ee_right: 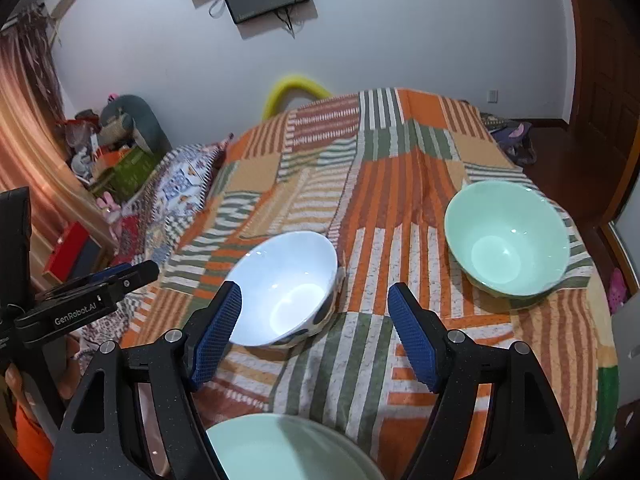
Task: Organize plates and bowls
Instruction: 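Move both grippers to the rim of the white spotted bowl, then grasp the white spotted bowl rim with both grippers and lift it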
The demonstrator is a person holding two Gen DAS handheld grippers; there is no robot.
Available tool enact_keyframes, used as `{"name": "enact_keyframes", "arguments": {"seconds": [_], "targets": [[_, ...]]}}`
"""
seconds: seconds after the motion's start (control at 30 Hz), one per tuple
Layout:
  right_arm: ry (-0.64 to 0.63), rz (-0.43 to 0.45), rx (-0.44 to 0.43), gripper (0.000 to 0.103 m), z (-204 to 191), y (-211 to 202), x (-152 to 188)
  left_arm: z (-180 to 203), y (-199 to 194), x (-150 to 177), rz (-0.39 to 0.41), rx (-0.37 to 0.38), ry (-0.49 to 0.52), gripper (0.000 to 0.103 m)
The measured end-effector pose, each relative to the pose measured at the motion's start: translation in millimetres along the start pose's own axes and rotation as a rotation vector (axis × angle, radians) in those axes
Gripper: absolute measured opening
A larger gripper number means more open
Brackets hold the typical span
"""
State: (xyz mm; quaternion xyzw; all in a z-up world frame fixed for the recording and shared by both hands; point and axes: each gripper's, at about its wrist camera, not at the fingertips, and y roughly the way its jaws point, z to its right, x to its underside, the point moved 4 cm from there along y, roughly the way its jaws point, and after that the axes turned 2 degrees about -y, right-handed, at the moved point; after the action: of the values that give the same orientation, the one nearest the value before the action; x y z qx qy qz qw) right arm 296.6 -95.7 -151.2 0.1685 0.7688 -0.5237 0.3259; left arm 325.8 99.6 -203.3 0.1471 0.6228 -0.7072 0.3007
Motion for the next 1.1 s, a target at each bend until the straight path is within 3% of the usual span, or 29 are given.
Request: {"name": "enact_keyframes", "arguments": {"seconds": [0.1, 0.37, 0.53, 0.63, 0.8, 0.9, 1.1], "targets": [[-0.006, -0.023, 0.009, 0.073, 1, 14, 0, -2, 24, 2, -0.069, 0.045, -0.024, 0.058], [-0.014, -0.104, -0.002, 0.069, 2, 52, 3, 2, 64, 5, -0.139, 0.046, -0.025, 0.057], [-0.046, -0.156, -0.008, 0.056, 0, 68, 8, 6, 83, 8, -0.185, 0.058, -0.019, 0.041], [-0.033, -0.185, -0.034, 0.040, 1, 77, 11, 7, 90, 9, -0.198, 0.062, -0.015, 0.036], [0.010, -0.213, -0.064, 0.031, 6, 86, 15, 10, 100, 13, -0.231, 0.080, -0.011, 0.026], [-0.005, -0.216, -0.059, 0.029, 4, 87, 16, 13, 106, 16, -0.248, 0.086, 0.005, 0.014], [-0.036, -0.214, -0.030, 0.028, -2, 86, 16, 18, 105, 18, -0.233, 0.061, 0.038, 0.013]]}}
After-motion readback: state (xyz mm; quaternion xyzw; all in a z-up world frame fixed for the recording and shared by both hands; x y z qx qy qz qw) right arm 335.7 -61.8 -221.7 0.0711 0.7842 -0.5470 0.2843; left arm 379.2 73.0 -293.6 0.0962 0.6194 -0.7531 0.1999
